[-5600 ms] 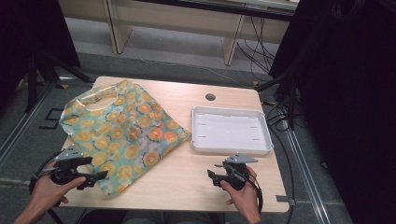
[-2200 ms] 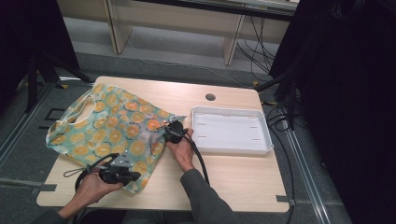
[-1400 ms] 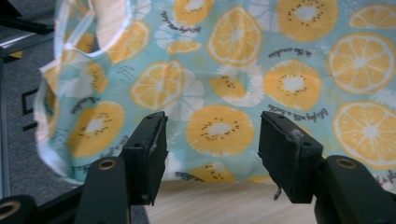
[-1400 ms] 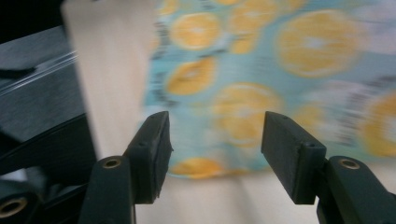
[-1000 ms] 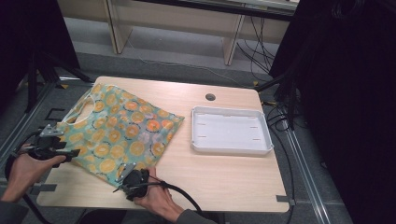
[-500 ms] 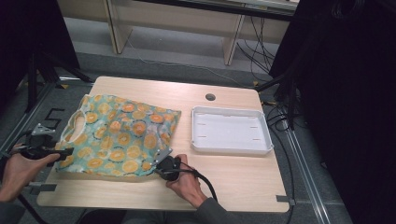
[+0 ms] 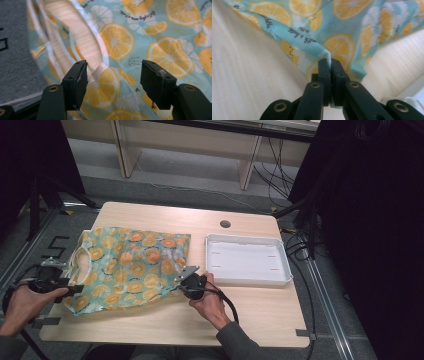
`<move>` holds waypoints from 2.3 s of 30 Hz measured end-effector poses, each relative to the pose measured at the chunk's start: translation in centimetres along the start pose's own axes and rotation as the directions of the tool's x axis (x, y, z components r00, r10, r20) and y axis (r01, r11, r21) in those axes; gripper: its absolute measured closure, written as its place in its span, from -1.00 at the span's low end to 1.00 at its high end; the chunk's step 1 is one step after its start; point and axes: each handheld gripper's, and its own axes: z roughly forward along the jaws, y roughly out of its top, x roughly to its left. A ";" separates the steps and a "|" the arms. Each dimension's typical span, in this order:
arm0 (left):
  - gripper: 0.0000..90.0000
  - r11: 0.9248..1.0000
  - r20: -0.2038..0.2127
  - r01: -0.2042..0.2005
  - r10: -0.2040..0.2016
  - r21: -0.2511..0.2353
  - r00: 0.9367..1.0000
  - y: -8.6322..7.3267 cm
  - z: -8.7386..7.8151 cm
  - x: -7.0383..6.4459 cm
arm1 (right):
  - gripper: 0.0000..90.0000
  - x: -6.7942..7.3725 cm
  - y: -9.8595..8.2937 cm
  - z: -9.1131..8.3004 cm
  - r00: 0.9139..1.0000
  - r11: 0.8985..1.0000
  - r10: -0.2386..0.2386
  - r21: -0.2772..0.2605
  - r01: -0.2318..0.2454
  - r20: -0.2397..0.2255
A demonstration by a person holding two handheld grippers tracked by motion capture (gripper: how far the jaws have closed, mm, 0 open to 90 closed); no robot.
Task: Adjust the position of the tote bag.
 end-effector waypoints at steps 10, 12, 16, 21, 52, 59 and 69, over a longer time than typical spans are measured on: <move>-0.08 0.995 0.085 -0.067 0.061 0.072 0.994 0.3 0.9 -1.3 | 0.97 -2.8 1.5 0.2 0.998 0.999 0.039 0.000 -0.039 0.043; -0.06 0.994 0.111 -0.051 0.040 0.097 0.993 0.0 1.3 -1.2 | 0.97 -3.1 1.7 0.3 0.998 1.000 0.029 0.005 -0.030 0.053; 0.20 0.988 0.146 -0.042 0.020 0.150 0.989 -0.2 1.5 -1.8 | 0.97 -3.6 1.9 0.7 0.997 0.999 0.028 0.016 -0.029 0.067; 0.79 0.975 0.163 -0.133 0.104 0.177 0.981 -0.4 1.8 -2.7 | 0.97 -4.3 2.6 1.1 0.997 0.999 0.028 0.042 -0.031 0.071; 0.92 0.907 0.411 -0.416 0.356 0.064 0.840 1.8 4.2 -19.5 | 0.07 -11.6 4.6 -0.9 0.950 0.962 0.273 -0.039 -0.270 0.151; 0.90 0.912 0.435 -0.411 0.366 0.010 0.823 2.6 5.0 -22.9 | -0.05 -8.5 1.0 -4.2 0.921 0.931 0.362 -0.111 -0.349 0.141; 0.02 0.948 0.434 -0.302 0.316 -0.103 0.844 4.9 -0.1 -18.6 | -0.07 -5.6 -3.4 -5.1 0.901 0.903 0.429 -0.070 -0.425 0.063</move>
